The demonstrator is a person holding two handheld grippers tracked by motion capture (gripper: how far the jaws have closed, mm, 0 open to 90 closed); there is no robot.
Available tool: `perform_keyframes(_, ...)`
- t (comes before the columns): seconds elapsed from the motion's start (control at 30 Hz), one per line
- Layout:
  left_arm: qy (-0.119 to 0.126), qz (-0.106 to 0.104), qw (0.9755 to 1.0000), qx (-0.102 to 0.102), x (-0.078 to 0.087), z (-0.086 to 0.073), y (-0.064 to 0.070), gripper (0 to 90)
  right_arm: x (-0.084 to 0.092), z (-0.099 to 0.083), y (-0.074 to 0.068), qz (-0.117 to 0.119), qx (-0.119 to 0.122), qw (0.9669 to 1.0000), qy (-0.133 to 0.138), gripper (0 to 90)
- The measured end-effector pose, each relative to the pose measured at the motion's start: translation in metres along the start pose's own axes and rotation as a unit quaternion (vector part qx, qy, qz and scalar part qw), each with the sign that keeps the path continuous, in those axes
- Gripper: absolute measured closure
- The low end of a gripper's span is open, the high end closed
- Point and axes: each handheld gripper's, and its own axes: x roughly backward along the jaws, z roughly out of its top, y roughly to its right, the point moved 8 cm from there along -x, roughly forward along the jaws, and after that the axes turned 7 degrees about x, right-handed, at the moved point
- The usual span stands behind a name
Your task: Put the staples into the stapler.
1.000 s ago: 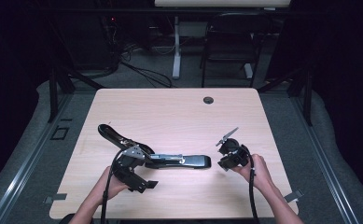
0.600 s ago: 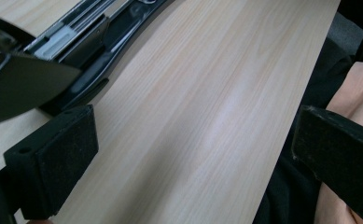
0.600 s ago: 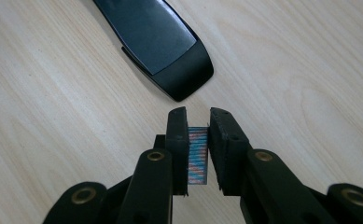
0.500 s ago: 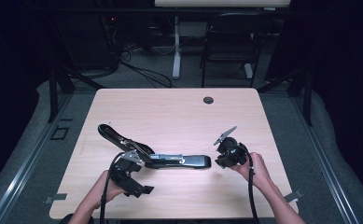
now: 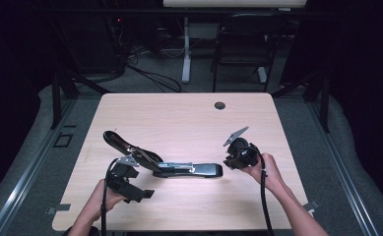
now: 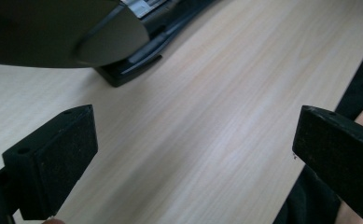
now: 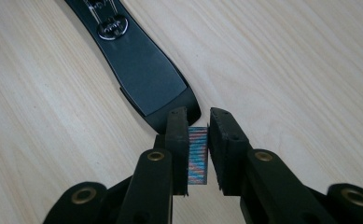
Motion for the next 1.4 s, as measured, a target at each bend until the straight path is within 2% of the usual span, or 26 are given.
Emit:
perform_keyframes(0.07,0.002,0.001,1.0000,0.002,0.002,-0.001,-0.002,0.2,-0.001,0.003,0.000,0.001,0.002,1.0000,0.002,78.2)
perform_keyframes(0.23,-0.018,0.003,0.9998,0.008,0.002,-0.013,-0.005,0.1,-0.003,0.009,0.001,0.002,0.006,0.9999,0.011,78.2)
perform_keyframes(0.27,-0.020,0.003,0.9996,0.017,0.002,-0.015,-0.006,0.1,-0.003,0.010,0.001,0.004,0.004,0.9999,0.015,78.2)
perform_keyframes(0.3,-0.024,0.007,0.9995,0.017,0.002,-0.017,-0.009,0.1,-0.003,0.012,0.002,0.004,0.012,0.9998,0.014,78.3)
perform_keyframes(0.4,-0.020,0.009,0.9993,0.029,0.004,-0.017,-0.012,0.1,-0.003,0.019,0.004,0.004,0.014,0.9996,0.025,78.2)
perform_keyframes(0.53,-0.010,0.033,0.9991,0.025,0.009,-0.014,-0.019,0.1,-0.002,0.026,0.006,0.007,0.022,0.9991,0.036,78.3)
perform_keyframes(0.57,-0.008,0.035,0.9990,0.025,0.010,-0.014,-0.021,0.1,-0.002,0.029,0.005,0.011,0.019,0.9987,0.045,78.3)
perform_keyframes(0.63,-0.003,0.037,0.9988,0.033,0.010,-0.013,-0.023,0.1,-0.001,0.033,0.005,0.012,0.023,0.9984,0.050,78.3)
perform_keyframes(0.77,-0.006,0.041,0.9986,0.032,0.011,-0.014,-0.026,0.1,-0.002,0.040,0.003,0.017,0.033,0.9978,0.055,78.3)
perform_keyframes(0.87,0.002,0.045,0.9978,0.049,0.011,-0.013,-0.029,0.1,-0.005,0.043,0.001,0.029,0.035,0.9974,0.057,78.2)
perform_keyframes(0.93,0.001,0.048,0.9976,0.051,0.012,-0.013,-0.033,0.1,-0.006,0.045,0.001,0.033,0.037,0.9971,0.058,78.3)
perform_keyframes(0.97,0.006,0.049,0.9971,0.058,0.012,-0.013,-0.033,0.1,-0.006,0.046,0.001,0.036,0.039,0.9968,0.059,78.3)
perform_keyframes(1.1,0.029,0.077,0.9954,0.050,0.017,-0.008,-0.038,0.1,-0.009,0.050,-0.002,0.041,0.041,0.9961,0.066,78.2)
perform_keyframes(1.2,0.047,0.082,0.9940,0.055,0.021,-0.005,-0.039,0.1,-0.011,0.053,-0.003,0.045,0.045,0.9956,0.069,78.2)
perform_keyframes(1.4,0.063,0.083,0.9925,0.063,0.024,-0.003,-0.042,0.1,-0.014,0.061,-0.006,0.049,0.054,0.9944,0.076,78.2)
